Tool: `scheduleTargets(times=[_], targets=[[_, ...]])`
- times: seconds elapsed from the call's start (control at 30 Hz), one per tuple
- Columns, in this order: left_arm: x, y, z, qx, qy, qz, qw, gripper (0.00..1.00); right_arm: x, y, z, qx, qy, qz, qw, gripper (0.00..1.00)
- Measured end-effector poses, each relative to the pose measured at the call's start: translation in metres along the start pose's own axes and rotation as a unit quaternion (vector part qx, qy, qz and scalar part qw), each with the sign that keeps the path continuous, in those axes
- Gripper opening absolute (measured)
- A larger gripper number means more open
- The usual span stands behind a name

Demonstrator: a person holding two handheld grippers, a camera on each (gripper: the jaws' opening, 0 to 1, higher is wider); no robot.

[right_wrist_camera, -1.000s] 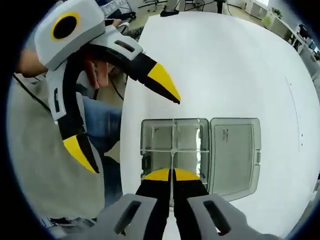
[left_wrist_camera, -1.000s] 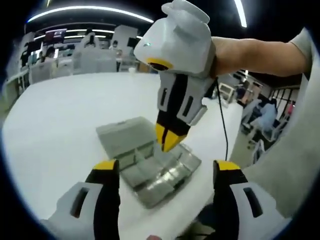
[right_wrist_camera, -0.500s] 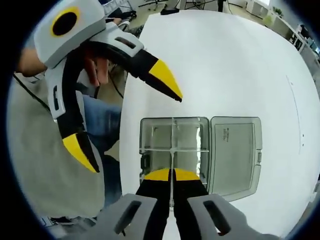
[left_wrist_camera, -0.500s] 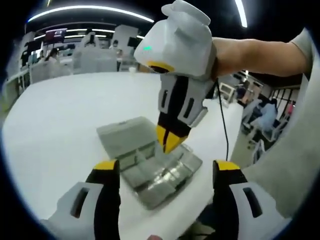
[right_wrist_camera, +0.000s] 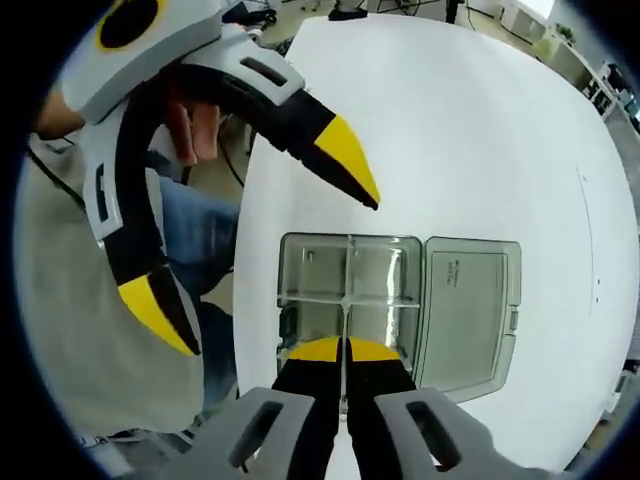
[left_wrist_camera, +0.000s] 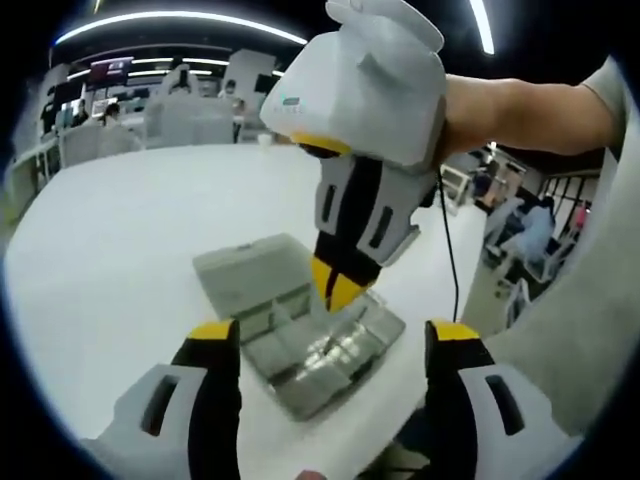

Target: Insert the divider into the dual guide fixture by aligning both edges with the guide slots and pushing it downward to the bottom, including one-sided entry, uneven engagement, binding, and posture correction.

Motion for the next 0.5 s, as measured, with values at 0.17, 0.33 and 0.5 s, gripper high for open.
scheduleTargets(times=[0.17, 0.33, 0.5], targets=[[-0.0017, -0.0002, -0.0005, 0.0, 0.0, 0.0, 1.0, 0.73, -0.0016, 0.0004, -0.0007, -0.001, 0.001, -0.005, 1.0, 0.0], [-0.0015, -0.0003, -0.0019, -0.001, -0.002, -0.002, 1.0, 0.73, -0.0014, -0.0007, -0.001, -0.009, 0.006, -0.017, 0.9998, 0.0], [-0.002, 0.0002, -0.0026, -0.002, -0.003, -0.002, 1.0, 0.73, 0.0002, -0.0006, 0.0002, -0.01, 0.009, -0.018, 0.9997, 0.0]])
Point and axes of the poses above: the point that each gripper's makers call its tool centre point, and the gripper's own axes: z roughly forward along the fingers, x roughly to its right, y roughly out of its underside, the point moved 4 cm from there along -z, roughly backward along the fingers, and after that the axes turned 15 degrees about -x, right-handed, at the moved point
